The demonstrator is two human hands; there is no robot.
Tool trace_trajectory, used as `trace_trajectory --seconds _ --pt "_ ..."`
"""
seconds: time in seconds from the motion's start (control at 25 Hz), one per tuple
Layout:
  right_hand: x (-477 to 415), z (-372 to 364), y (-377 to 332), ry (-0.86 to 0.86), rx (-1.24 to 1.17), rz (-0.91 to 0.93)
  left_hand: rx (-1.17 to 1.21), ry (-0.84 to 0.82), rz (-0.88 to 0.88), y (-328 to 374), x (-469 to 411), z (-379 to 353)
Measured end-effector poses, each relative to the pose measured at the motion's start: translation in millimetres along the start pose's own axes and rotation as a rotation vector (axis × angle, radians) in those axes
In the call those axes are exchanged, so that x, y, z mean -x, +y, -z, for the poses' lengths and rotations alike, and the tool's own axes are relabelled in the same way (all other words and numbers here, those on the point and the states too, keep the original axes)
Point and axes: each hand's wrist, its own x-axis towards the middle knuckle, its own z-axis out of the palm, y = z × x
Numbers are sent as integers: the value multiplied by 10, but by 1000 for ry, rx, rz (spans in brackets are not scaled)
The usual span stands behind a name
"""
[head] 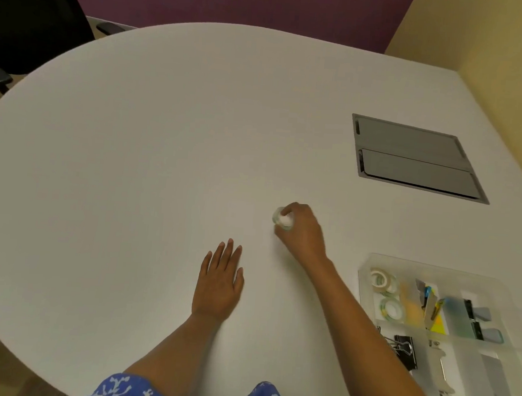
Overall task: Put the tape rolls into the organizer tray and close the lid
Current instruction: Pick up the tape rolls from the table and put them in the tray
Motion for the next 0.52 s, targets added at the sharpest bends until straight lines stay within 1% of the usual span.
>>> trace_trajectory --seconds 0.08,0.24,0.52 --pt "51 263 216 30 42 -71 16 -9 0 -6 0 -4" --pt "235 666 640 35 163 -211 14 -22 -6 -25 -3 -11" --pt "575 921 1126 94 139 -411 32 -46 -9 -9 -3 20"
